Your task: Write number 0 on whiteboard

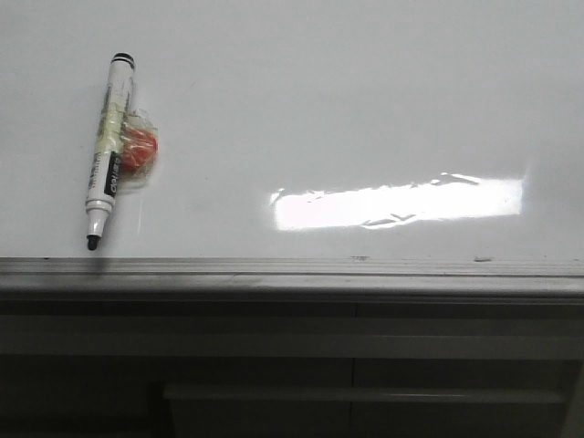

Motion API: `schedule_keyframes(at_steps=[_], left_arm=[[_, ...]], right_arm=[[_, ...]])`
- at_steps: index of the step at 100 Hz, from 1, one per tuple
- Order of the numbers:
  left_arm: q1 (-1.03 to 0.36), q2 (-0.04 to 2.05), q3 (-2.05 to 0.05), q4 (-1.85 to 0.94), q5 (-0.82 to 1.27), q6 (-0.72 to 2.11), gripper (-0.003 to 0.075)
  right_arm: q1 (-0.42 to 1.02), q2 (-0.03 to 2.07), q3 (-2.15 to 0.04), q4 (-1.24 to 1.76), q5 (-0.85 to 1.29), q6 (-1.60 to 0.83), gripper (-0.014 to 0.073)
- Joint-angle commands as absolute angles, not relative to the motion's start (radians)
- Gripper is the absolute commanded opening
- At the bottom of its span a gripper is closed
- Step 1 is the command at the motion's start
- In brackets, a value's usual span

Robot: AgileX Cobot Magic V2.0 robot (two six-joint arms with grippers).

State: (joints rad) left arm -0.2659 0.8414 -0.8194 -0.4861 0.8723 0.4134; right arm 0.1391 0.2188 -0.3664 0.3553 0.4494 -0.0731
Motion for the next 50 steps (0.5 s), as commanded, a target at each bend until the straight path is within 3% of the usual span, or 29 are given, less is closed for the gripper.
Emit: schedule_keyframes(at_steps=[1, 14, 50], left_arm=[[-0.327, 0.895, -0.869, -0.498, 0.821, 0.298, 0.0379], [-0.405, 0.975, -0.869, -0.466, 0.765, 0.132, 0.0379], [-0.518, 1.151, -0.869, -0.474, 0.624, 0.108, 0.0379]], right_arm=[[0.139, 0.240, -0.401, 0.355, 0.379, -0.089, 0.0423], [0.139, 0.240, -0.401, 0.355, 0.381, -0.089, 0.0423], [0.139, 0.240, -0.401, 0.355, 0.393, -0.089, 0.0423]])
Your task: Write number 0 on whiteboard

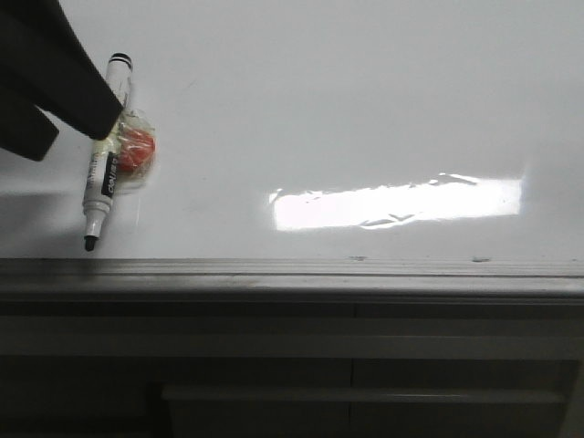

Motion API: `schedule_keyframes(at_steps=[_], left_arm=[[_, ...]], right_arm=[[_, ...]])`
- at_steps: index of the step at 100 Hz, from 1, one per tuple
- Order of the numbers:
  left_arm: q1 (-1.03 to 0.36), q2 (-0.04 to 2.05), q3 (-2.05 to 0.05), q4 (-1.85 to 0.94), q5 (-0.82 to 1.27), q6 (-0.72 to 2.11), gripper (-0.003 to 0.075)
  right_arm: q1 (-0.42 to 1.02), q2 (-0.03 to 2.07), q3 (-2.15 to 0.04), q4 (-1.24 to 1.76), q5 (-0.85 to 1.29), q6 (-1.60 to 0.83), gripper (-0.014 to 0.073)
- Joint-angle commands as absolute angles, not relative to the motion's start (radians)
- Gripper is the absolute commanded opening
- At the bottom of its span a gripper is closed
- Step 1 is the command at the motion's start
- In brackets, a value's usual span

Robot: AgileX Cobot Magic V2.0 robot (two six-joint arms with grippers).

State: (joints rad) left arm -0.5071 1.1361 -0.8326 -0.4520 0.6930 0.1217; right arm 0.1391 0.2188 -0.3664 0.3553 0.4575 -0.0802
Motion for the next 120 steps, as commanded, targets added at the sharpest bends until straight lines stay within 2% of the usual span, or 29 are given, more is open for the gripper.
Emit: schedule_keyframes(at_steps=[1, 13, 24, 34, 46, 49, 57, 64, 74, 84, 88, 98, 120], left_arm=[[-0.518, 1.155, -0.869, -0.474, 0.621, 0.108, 0.0379], [-0.518, 1.204, -0.869, -0.466, 0.611, 0.108, 0.0366], [-0.518, 1.246, -0.869, -0.461, 0.611, 0.108, 0.0307], [-0.518, 1.280, -0.869, -0.461, 0.613, 0.108, 0.0197], [-0.518, 1.307, -0.869, -0.454, 0.611, 0.110, 0.0006], [-0.518, 1.309, -0.869, -0.451, 0.608, 0.119, -0.0018], [-0.518, 1.313, -0.869, -0.447, 0.611, 0.143, -0.0020], [-0.535, 1.299, -0.880, -0.449, 0.639, 0.165, -0.0020], [-0.606, 1.261, -0.929, -0.449, 0.698, 0.371, -0.0020], [-0.721, 1.212, -0.994, -0.426, 0.734, 0.590, -0.0020], [-0.763, 1.199, -1.016, -0.400, 0.737, 0.644, -0.0020], [-0.880, 1.177, -1.069, -0.283, 0.742, 0.723, -0.0020], [-1.038, 1.176, -1.102, -0.032, 0.750, 0.723, -0.0020]], right_arm=[[0.139, 0.240, -0.401, 0.355, 0.396, -0.089, 0.0423], [0.139, 0.240, -0.401, 0.355, 0.404, -0.089, 0.0423], [0.139, 0.240, -0.401, 0.355, 0.406, -0.089, 0.0423], [0.139, 0.240, -0.401, 0.355, 0.406, -0.089, 0.0423], [0.139, 0.240, -0.401, 0.355, 0.408, -0.089, 0.0423], [0.139, 0.240, -0.401, 0.355, 0.408, -0.089, 0.0423], [0.139, 0.240, -0.411, 0.355, 0.420, -0.099, 0.0423], [0.141, 0.240, -0.447, 0.396, 0.453, -0.201, 0.0423], [0.141, 0.251, -0.523, 0.569, 0.522, -0.550, 0.0423], [0.149, 0.327, -0.618, 0.806, 0.680, -0.916, 0.0423], [0.175, 0.361, -0.642, 0.872, 0.712, -0.995, 0.0423], [0.271, 0.449, -0.696, 0.964, 0.706, -1.097, 0.0423], [0.521, 0.640, -0.811, 0.840, 0.696, -1.125, 0.0423]])
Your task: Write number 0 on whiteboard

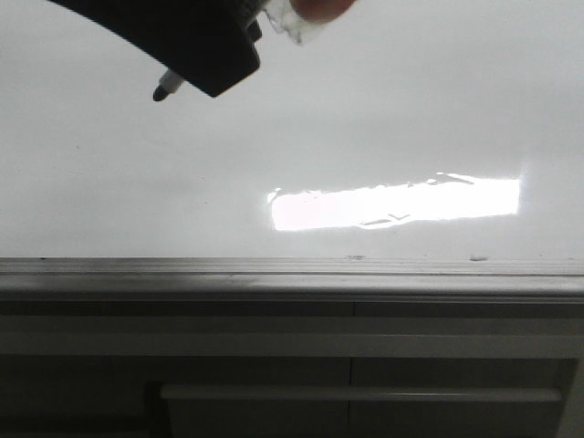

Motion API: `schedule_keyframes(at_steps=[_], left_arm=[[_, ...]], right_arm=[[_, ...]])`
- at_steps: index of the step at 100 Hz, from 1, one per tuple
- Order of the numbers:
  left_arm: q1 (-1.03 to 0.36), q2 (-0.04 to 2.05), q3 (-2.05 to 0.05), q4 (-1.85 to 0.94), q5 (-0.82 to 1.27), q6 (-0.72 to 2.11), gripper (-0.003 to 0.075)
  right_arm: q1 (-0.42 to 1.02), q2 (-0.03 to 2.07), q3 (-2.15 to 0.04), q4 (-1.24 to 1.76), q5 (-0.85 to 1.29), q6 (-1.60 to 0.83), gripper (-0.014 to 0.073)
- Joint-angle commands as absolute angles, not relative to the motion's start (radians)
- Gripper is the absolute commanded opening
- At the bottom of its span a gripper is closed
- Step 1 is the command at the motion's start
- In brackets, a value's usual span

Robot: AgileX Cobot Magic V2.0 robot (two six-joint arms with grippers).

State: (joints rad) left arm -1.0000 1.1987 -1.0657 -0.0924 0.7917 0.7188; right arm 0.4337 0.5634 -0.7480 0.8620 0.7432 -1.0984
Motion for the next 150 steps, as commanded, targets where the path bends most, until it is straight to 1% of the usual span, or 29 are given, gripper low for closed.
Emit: schedule_keyframes(at_steps=[1, 10, 24, 39, 60, 67, 91, 111, 113, 133, 138, 140, 145, 149, 150], left_arm=[[-1.040, 1.176, -1.102, -0.027, 0.750, 0.723, -0.0020], [-1.047, 1.176, -1.102, -0.022, 0.750, 0.721, -0.0020], [-1.047, 1.176, -1.102, -0.022, 0.752, 0.719, -0.0020], [-1.047, 1.176, -1.102, -0.022, 0.752, 0.719, -0.0020], [-1.047, 1.176, -1.102, -0.022, 0.752, 0.719, -0.0020], [-1.047, 1.176, -1.102, -0.022, 0.752, 0.719, -0.0020], [-1.047, 1.176, -1.102, -0.031, 0.752, 0.719, -0.0020], [-1.047, 1.176, -1.102, -0.031, 0.752, 0.719, -0.0020], [-1.047, 1.176, -1.102, -0.031, 0.752, 0.719, -0.0020], [-1.047, 1.174, -1.102, -0.031, 0.742, 0.691, -0.0017], [-1.047, 1.173, -1.108, -0.031, 0.736, 0.649, 0.0005], [-1.047, 1.173, -1.109, -0.031, 0.736, 0.631, 0.0027], [-1.047, 1.167, -1.121, -0.031, 0.736, 0.592, 0.0102], [-1.047, 1.163, -1.128, -0.031, 0.736, 0.552, 0.0188], [-1.047, 1.163, -1.131, -0.031, 0.736, 0.545, 0.0220]], right_arm=[[0.537, 0.654, -0.813, 0.836, 0.694, -1.125, 0.0423], [0.621, 0.736, -0.837, 0.817, 0.661, -1.125, 0.0423], [0.687, 0.838, -0.880, 0.821, 0.658, -1.125, 0.0423], [0.714, 0.906, -0.909, 0.829, 0.638, -1.125, 0.0423], [0.716, 0.970, -0.920, 0.865, 0.640, -1.125, 0.0413], [0.716, 0.984, -0.920, 0.879, 0.642, -1.125, 0.0374], [0.716, 1.013, -0.920, 0.893, 0.642, -1.125, 0.0170], [0.716, 1.027, -0.920, 0.893, 0.672, -1.125, -0.0064], [0.716, 1.027, -0.920, 0.893, 0.674, -1.125, -0.0077], [0.716, 1.031, -0.920, 0.893, 0.655, -1.125, -0.0074], [0.716, 1.031, -0.920, 0.891, 0.640, -1.125, -0.0074], [0.716, 1.031, -0.920, 0.891, 0.635, -1.125, -0.0074], [0.710, 1.028, -0.920, 0.891, 0.629, -1.125, -0.0074], [0.698, 1.026, -0.920, 0.891, 0.627, -1.125, -0.0072], [0.697, 1.024, -0.920, 0.891, 0.627, -1.125, -0.0069]])
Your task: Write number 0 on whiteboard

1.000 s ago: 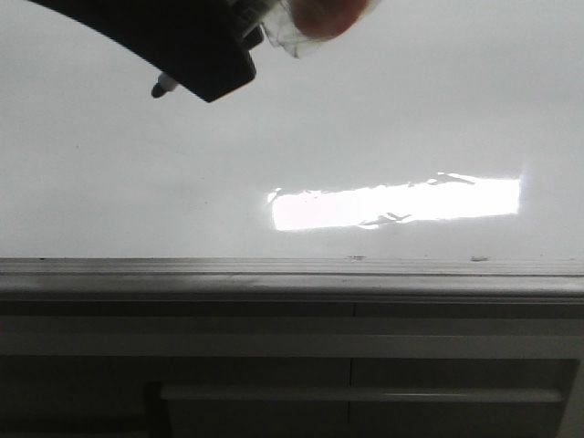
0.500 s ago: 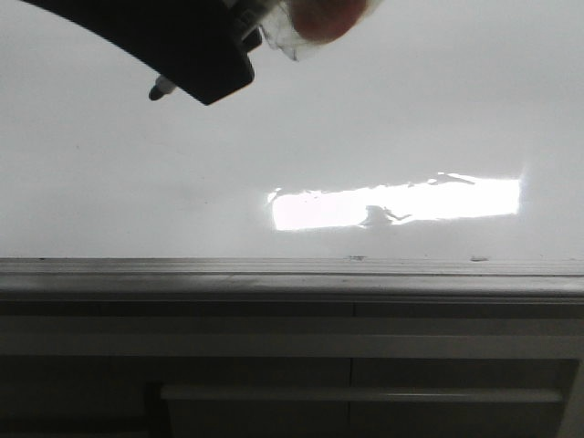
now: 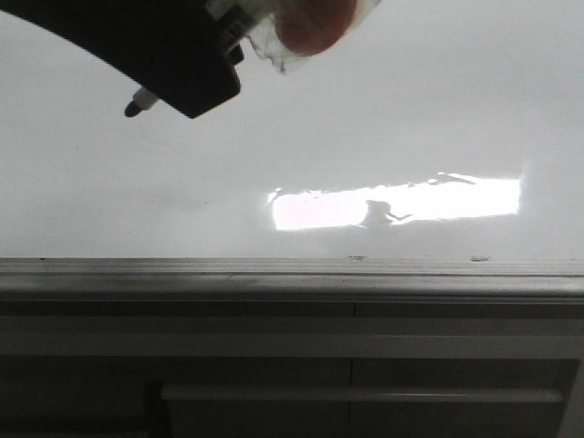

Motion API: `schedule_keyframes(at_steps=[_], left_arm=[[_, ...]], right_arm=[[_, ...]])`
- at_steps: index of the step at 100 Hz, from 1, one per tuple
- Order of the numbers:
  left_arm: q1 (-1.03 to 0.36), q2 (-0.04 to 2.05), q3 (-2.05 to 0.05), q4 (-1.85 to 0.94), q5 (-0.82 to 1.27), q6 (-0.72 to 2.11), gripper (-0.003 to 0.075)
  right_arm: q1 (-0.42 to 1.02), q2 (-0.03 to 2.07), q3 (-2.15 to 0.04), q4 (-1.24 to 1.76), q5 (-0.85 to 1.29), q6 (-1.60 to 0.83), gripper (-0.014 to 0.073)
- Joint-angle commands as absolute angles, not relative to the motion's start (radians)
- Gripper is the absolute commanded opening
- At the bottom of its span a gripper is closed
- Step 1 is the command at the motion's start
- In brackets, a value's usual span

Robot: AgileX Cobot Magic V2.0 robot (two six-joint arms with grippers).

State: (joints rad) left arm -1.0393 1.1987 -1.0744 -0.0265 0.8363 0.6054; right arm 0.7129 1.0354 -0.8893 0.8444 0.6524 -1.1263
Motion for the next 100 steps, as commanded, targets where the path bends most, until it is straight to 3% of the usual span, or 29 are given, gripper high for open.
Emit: schedule_keyframes(at_steps=[1, 7, 14, 27, 37, 74, 100], left_arm=[[-1.047, 1.160, -1.131, -0.031, 0.736, 0.529, 0.0236], [-1.047, 1.139, -1.141, -0.031, 0.736, 0.466, 0.0369], [-1.047, 1.105, -1.142, -0.031, 0.739, 0.430, 0.0461], [-1.047, 1.015, -1.142, -0.047, 0.742, 0.423, 0.0467], [-1.040, 0.935, -1.136, -0.031, 0.727, 0.361, 0.0403], [-0.958, 0.537, -0.830, 0.082, 0.488, -0.026, -0.0015], [-0.935, 0.355, -0.596, 0.079, 0.273, -0.127, -0.0020]], right_arm=[[0.693, 1.024, -0.920, 0.891, 0.627, -1.125, -0.0067], [0.677, 1.013, -0.920, 0.878, 0.627, -1.116, -0.0061], [0.654, 0.993, -0.918, 0.858, 0.622, -1.094, -0.0057], [0.605, 0.942, -0.918, 0.812, 0.620, -1.056, -0.0057], [0.567, 0.895, -0.907, 0.735, 0.610, -0.973, -0.0057], [0.537, 0.615, -0.600, 0.658, 0.355, -0.873, -0.0044], [0.537, 0.618, -0.540, 0.656, 0.090, -0.873, -0.0047]])
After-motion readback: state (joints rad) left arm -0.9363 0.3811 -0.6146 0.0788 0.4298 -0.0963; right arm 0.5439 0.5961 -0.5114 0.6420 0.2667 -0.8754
